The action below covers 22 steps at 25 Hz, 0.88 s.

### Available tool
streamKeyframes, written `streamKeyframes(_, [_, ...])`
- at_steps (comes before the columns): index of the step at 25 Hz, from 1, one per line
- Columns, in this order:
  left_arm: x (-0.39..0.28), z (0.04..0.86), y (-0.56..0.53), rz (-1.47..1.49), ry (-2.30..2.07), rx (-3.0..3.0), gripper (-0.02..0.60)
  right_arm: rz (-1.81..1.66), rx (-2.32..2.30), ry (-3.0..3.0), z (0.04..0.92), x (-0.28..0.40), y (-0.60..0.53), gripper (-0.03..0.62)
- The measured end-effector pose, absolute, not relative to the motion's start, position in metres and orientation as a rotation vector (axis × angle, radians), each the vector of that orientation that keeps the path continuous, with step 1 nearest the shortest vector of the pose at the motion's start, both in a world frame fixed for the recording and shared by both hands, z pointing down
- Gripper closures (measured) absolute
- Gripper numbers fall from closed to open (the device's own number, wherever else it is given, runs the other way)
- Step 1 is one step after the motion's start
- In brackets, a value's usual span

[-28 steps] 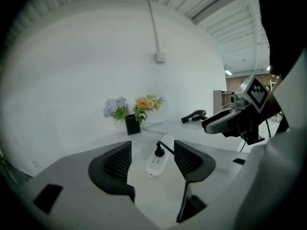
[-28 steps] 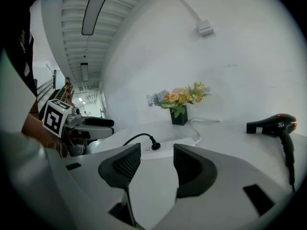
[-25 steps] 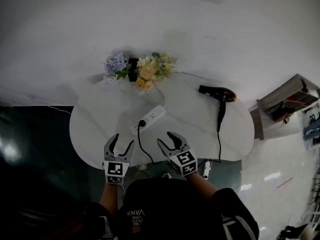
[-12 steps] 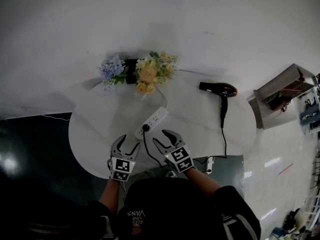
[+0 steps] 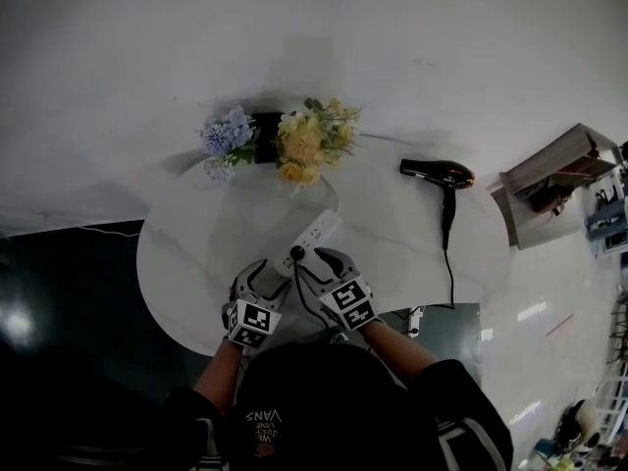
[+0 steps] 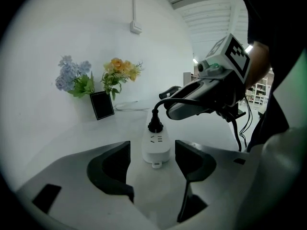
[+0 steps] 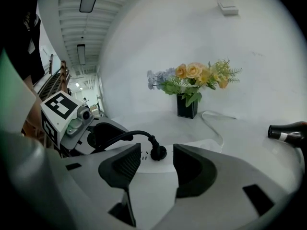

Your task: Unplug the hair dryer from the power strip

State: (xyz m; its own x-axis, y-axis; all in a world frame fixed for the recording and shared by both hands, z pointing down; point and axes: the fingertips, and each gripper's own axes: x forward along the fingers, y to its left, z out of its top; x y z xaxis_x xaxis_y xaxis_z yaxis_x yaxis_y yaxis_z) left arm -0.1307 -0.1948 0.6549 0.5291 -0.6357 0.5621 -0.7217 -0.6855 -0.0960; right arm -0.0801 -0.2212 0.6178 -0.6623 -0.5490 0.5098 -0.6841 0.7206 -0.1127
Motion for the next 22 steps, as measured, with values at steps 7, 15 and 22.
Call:
streamKeyframes(7, [-0.121,0.666,-0.197,0.894,-1.048,2.655,0.288,0.387,0.912,-2.471,0.625,-0.095,-0.228,0.396])
streamKeyframes(15, [-0.116,0.675,-0.204,0.926,-0.966,2.686,0.29,0.345,0.832,-2.471,0.632,-0.1,-0.237,0.399])
streamKeyframes(22, [-0.114,0.681,-0.207,0.988,-0.928,2.715,0.318,0.266,0.798,-2.456,0.64,-0.104,-0.241,0.475])
